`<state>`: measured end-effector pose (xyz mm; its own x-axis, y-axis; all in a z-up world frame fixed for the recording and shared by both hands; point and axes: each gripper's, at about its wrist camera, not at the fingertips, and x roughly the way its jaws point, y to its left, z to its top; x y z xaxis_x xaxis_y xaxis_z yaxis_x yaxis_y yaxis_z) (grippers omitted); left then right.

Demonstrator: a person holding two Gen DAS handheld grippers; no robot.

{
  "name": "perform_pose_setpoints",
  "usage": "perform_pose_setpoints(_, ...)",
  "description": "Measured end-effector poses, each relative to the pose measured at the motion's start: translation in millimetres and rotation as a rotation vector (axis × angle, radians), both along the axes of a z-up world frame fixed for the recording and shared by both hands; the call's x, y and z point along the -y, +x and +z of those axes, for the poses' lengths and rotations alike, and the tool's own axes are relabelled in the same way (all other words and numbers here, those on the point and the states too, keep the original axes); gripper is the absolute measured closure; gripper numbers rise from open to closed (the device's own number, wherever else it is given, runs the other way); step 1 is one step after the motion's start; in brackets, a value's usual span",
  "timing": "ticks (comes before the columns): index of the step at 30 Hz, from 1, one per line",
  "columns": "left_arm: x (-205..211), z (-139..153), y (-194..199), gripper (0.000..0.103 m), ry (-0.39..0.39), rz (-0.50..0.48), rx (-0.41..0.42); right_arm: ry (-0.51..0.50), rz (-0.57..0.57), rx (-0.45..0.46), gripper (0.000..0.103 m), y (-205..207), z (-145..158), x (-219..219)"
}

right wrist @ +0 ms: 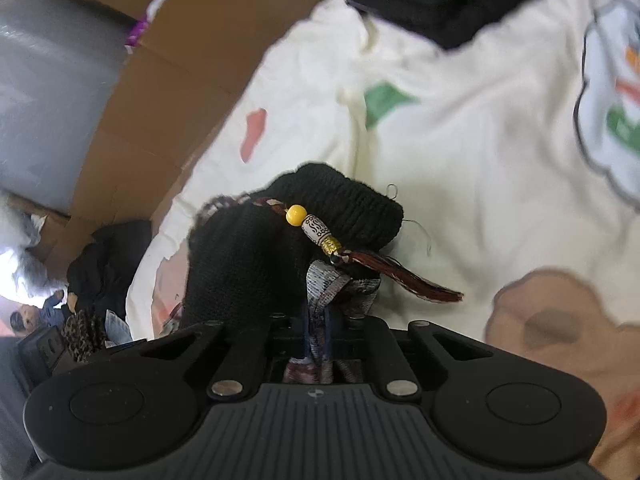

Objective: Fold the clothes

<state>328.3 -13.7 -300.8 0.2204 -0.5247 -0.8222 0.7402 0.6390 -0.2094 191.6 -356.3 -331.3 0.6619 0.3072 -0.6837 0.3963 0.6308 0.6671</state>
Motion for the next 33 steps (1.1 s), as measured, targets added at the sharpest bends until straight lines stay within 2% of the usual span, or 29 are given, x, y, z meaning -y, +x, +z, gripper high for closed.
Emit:
perform_pose_setpoints(3, -15.6, 16.9, -10.8, 0.094, -0.073, 0.009, 0.048, -0.043, 0.024, 0.032, 0.098, -5.6, 16.7, 5.4)
perform_pose_setpoints(8, -46.9, 36.9, -26.5, 0.094, -0.139, 0.049, 0.130, -0.144, 0.096, 0.082, 0.098, -16.7, 45.7, 2.0)
perform_pose_setpoints(14, -99.6, 49.4, -43.0, 0.094, -0.231, 0.120, 0.172, -0.253, 0.163, 0.128, 0.098, -35.3, 64.5, -14.4)
perform_pose_setpoints(17, -123.1, 44.4, -51.2, 0.094, -0.231, 0.139, 0.159, -0.274, 0.177, 0.116, 0.098, -44.6, 56.8, -20.4)
perform_pose_setpoints(22, -148.2, 27.0, -62.5, 0.094, -0.190, 0.154, 0.110, -0.290, 0.217, 0.015, 0.098, -48.1, 26.9, -30.8)
perform_pose_setpoints(25, -154.8, 17.4, -66.7, 0.094, -0.170, 0.154, 0.079, -0.275, 0.246, -0.060, 0.095, -43.4, 14.9, -35.8)
perform_pose_setpoints(27, -156.7, 13.0, -67.6, 0.094, -0.166, 0.156, 0.066, -0.251, 0.231, -0.063, 0.090, -45.4, 15.2, -32.4)
perform_pose_setpoints(28, -158.0, 12.2, -67.1, 0.094, -0.169, 0.161, 0.059, -0.247, 0.222, -0.059, 0.083, -46.3, 17.6, -29.7)
perform_pose_setpoints(33, -159.8, 10.4, -60.4, 0.091, -0.177, 0.182, 0.030, -0.277, 0.207, -0.009, 0.082, -40.7, 34.3, -15.3)
